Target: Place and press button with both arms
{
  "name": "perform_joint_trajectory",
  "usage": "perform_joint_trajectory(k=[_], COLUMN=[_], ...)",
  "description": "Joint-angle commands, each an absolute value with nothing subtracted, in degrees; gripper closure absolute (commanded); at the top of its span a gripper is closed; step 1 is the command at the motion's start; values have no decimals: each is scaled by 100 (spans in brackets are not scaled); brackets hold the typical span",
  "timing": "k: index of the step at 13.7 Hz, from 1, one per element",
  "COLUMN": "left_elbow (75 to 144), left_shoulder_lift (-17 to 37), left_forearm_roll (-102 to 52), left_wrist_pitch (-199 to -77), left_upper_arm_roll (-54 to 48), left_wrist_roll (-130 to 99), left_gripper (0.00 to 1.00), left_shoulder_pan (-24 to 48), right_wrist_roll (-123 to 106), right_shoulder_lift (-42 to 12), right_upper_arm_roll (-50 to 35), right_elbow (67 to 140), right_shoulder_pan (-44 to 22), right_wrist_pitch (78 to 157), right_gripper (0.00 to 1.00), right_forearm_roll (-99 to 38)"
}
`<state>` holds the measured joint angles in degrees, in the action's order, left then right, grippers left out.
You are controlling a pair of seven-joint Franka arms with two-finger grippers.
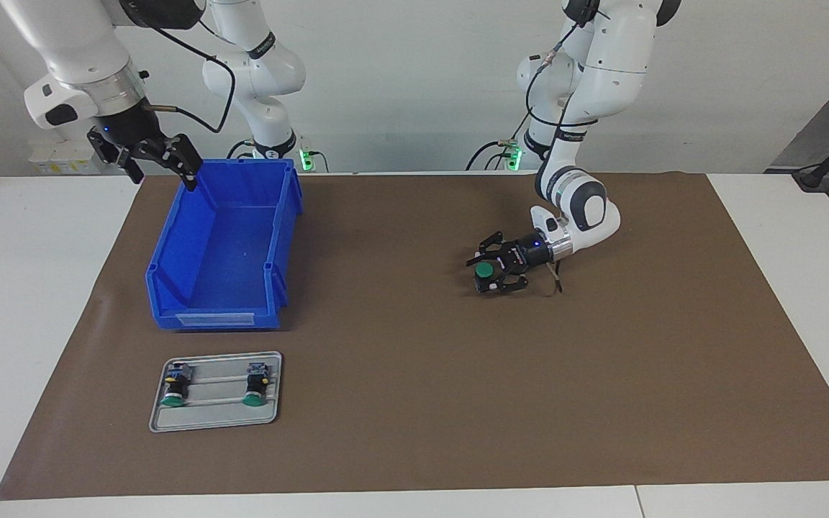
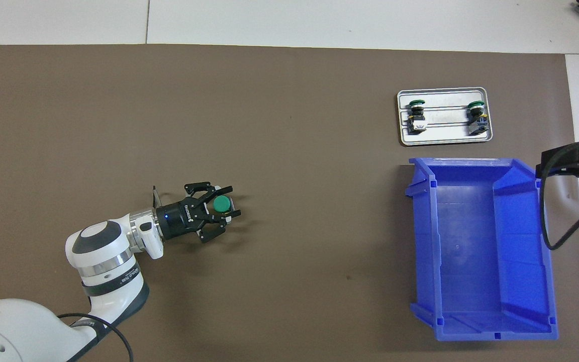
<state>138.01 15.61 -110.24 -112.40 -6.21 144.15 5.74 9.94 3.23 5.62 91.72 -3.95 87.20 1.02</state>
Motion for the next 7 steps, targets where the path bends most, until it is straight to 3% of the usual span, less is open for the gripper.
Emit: perform_joint_trajectory(k=[1,7], left_elbow=[13816,13597], left_shoulder_lift=[1433,1178], left_forearm_roll=[-11057,-11057], left_wrist_pitch=[-11276,-11276], left_upper_arm_roll=[-589,-598], left_wrist_roll=[14388,13607], left_gripper=[37,37], left_shoulder_pan=[606,606], right_wrist_roll=[1037,1037], right_shoulder_lift=[457,457], right_upper_arm_roll=[519,519], right_elbow=[9308,9308], right_shoulder_pan=[-369,-369], right_wrist_pitch=[8710,8710], right_gripper=[0,0], right_forearm_roll=[105,105])
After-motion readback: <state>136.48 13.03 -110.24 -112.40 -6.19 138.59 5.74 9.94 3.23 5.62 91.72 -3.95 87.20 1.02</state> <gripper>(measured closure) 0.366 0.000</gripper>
